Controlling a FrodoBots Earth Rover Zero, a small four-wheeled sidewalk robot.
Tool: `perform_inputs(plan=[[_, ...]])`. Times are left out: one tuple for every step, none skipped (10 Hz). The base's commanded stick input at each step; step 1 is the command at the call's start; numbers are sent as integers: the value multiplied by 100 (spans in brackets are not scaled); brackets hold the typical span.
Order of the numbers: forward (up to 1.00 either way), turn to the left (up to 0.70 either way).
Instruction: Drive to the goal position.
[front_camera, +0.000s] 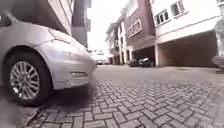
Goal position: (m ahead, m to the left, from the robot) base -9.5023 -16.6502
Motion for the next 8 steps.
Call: perform_inputs(plan=[[5,-50],[5,-50],[5,-50],[5,-50],[5,-50],[5,-50],[5,-50],[5,-50]])
